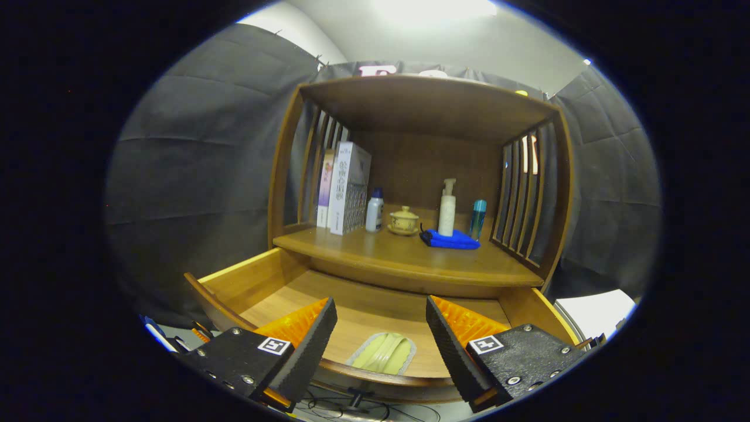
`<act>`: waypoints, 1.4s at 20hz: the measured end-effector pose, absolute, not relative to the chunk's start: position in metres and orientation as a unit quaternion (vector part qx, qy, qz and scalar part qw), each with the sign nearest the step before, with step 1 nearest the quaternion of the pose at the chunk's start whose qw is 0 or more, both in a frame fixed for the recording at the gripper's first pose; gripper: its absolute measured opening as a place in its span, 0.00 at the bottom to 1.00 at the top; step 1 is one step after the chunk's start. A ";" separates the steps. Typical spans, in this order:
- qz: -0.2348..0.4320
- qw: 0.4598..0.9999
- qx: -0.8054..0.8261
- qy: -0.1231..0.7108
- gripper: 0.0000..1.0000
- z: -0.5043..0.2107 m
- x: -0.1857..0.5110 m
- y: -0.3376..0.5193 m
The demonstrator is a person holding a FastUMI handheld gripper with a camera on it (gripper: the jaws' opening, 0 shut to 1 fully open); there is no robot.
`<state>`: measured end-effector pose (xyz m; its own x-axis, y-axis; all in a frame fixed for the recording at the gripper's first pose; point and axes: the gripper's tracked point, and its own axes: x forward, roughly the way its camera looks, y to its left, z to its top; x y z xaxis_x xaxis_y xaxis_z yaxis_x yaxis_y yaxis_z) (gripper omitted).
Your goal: Pull open the drawer, take out the items inside it, and place them on the countertop above the cabinet.
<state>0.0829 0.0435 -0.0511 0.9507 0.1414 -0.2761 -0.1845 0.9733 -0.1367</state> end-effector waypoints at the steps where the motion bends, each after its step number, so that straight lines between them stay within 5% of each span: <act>1: 0.079 0.983 -0.077 0.149 0.95 -0.058 0.089 0.042; 12: 0.069 0.951 -0.011 0.303 0.92 -0.109 0.123 0.036; 22: 0.066 0.920 0.016 0.385 0.61 -0.148 0.114 0.029; 28: 0.059 0.916 0.038 0.394 0.33 -0.154 0.116 0.027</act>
<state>0.1156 0.0270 -0.1543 0.6819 0.1386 -0.7182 -0.0784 0.9901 0.1165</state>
